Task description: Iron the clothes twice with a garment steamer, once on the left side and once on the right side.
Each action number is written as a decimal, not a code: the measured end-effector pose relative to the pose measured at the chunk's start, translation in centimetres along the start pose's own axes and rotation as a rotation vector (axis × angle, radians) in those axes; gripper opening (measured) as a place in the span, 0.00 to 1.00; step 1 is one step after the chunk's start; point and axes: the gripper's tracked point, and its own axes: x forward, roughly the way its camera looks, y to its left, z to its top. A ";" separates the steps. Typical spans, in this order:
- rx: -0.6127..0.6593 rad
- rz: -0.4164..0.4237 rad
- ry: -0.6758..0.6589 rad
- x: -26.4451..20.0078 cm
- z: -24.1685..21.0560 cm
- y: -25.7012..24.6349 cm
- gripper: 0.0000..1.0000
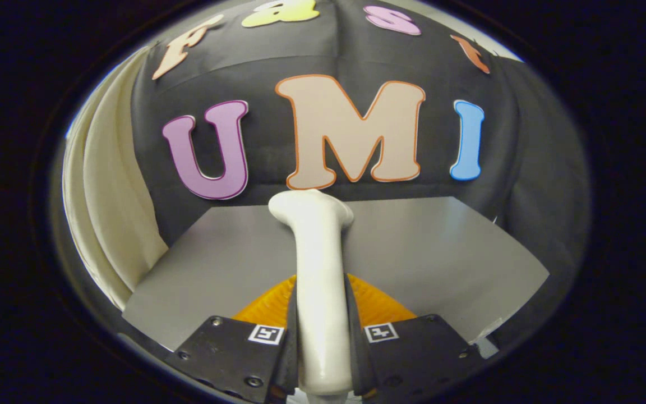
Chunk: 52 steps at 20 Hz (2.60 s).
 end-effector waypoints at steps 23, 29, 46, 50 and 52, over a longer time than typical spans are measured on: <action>0.051 0.026 -0.381 -29.6 0.3 28.8 0.33; -0.002 0.088 -0.380 -29.3 0.0 38.2 0.33; -0.001 0.245 -0.145 -16.5 -5.5 49.8 0.33; -0.007 0.259 -0.096 -14.7 -7.7 50.3 0.33; -0.017 0.266 -0.056 -13.2 -9.7 50.5 0.33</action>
